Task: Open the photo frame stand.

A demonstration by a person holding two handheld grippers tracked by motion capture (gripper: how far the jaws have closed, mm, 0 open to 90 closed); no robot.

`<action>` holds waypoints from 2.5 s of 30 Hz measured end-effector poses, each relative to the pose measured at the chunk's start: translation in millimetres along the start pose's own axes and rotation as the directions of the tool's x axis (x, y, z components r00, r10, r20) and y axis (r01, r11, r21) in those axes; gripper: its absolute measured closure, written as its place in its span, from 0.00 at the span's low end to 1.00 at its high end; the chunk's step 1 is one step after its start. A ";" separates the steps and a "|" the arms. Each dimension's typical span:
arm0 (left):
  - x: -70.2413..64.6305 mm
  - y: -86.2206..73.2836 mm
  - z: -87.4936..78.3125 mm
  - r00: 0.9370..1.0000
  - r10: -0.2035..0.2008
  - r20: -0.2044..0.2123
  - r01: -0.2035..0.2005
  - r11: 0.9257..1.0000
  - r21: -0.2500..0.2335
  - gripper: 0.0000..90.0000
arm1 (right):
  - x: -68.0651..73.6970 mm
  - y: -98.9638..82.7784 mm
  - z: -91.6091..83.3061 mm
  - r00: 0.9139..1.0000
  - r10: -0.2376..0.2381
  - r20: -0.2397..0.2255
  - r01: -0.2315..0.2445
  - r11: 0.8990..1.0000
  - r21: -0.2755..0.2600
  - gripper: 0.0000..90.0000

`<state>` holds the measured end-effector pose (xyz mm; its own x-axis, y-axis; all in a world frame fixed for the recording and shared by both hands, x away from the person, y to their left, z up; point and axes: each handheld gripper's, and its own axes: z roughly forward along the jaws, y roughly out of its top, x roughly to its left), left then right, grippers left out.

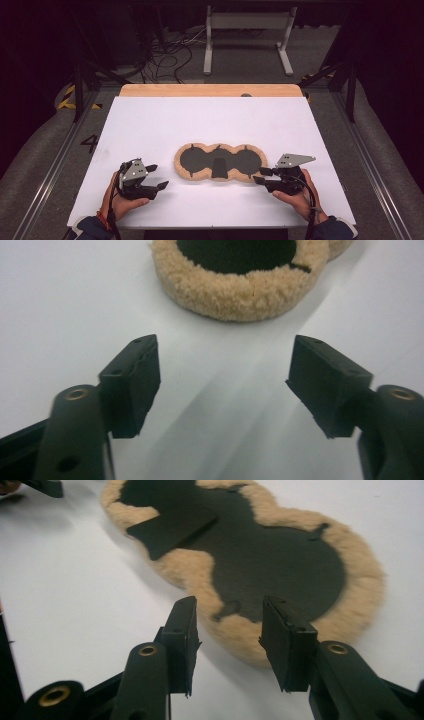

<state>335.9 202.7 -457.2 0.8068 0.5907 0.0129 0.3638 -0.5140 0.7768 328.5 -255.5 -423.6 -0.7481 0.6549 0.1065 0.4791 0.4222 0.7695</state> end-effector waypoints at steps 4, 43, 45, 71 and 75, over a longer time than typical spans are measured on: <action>-1.4 -4.6 -4.4 1.000 -0.017 -0.003 0.017 1.000 0.004 0.23 | 10.5 2.6 9.8 0.999 -0.018 -0.036 0.019 1.000 0.023 0.64; -5.7 -5.8 5.3 0.999 -0.045 0.008 0.045 0.997 0.059 0.16 | 5.2 18.7 78.4 0.760 0.531 -0.374 -0.513 0.844 0.156 0.67; -5.7 -5.1 6.5 0.999 -0.037 0.010 0.036 0.998 0.059 0.16 | 4.0 19.1 79.4 0.743 0.552 -0.379 -0.538 0.829 0.152 0.67; 38.6 27.6 35.2 0.980 -0.176 0.095 0.178 0.984 -0.015 0.15 | -0.3 22.1 93.2 0.651 0.646 -0.399 -0.657 0.742 0.132 0.70; 41.8 32.4 50.6 0.966 -0.217 0.141 0.217 0.976 0.016 0.14 | -1.5 22.9 94.1 0.644 0.652 -0.401 -0.661 0.738 0.139 0.70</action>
<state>404.9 179.3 -463.3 0.7656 0.5948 -0.2449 0.5380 -0.3834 0.7507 383.8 -187.8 -465.4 -0.3533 0.4456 0.8226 0.9115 -0.0341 0.4099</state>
